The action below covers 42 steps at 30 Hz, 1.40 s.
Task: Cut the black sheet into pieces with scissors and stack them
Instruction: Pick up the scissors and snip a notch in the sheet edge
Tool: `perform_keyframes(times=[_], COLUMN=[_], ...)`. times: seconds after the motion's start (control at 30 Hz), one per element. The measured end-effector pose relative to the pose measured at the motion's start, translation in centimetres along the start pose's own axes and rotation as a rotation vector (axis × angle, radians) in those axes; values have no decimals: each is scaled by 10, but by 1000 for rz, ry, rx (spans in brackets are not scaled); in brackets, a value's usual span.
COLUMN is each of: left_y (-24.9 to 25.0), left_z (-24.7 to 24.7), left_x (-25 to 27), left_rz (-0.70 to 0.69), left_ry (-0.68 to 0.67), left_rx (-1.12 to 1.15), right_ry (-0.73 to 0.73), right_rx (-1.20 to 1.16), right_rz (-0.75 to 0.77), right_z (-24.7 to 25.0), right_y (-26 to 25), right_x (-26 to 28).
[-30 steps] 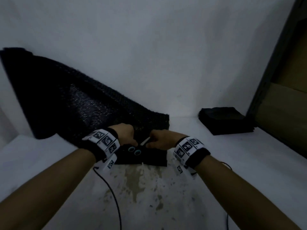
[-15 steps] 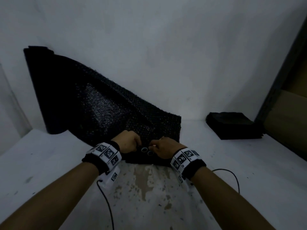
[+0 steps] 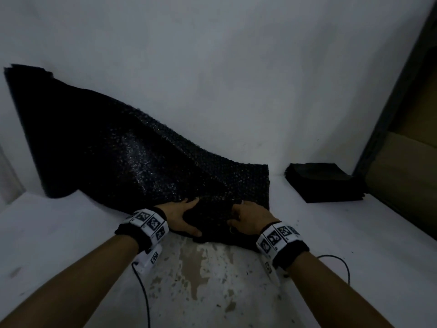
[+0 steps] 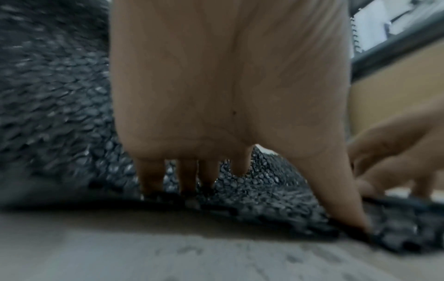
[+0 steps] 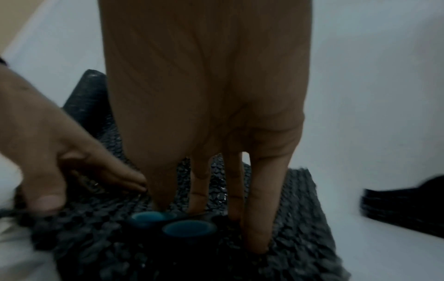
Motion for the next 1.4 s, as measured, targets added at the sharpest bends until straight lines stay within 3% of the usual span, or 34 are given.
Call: perform_keyframes(times=[0.2, 0.27, 0.4, 0.47, 0.53, 0.7, 0.8, 1.1, 1.27, 1.4], left_y=[16, 27, 50, 57, 52, 27, 18, 20, 42, 50], left_z=[13, 25, 53, 64, 71, 63, 48, 35, 40, 27], left_x=[-16, -20, -29, -37, -51, -87, -98, -96, -77, -63], left_rz=[-17, -53, -182, -279, -229, -34, 18, 62, -52, -103], left_ry=[82, 217, 622, 701, 611, 164, 34, 32, 73, -8], left_rx=[-105, -174, -373, -435, -459, -262, -181, -98, -154, -111], right_ry=[65, 60, 54, 48, 37, 5, -20, -78, -47, 62], right_rx=[-50, -43, -40, -64, -92, -146, -145, -134, -112, -130], right_rz=[-70, -91, -104, -104, -109, -137, -145, -139, -182, -237], right_z=[3, 3, 5, 4, 3, 3, 4, 6, 7, 7], right_y=[26, 32, 44, 49, 54, 67, 73, 81, 90, 96], right_x=[-1, -4, -9, -11, -13, -18, -23, -37, -39, -38])
Point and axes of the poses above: each hand's wrist, its own x-axis away from the middle knuckle, its own z-axis out of the back of the hand, y = z × x, the point moved 4 cm from there along -x, towards the middle knuckle, and after that the axes turned 15 degrees about -z, right-handed, at the moved point
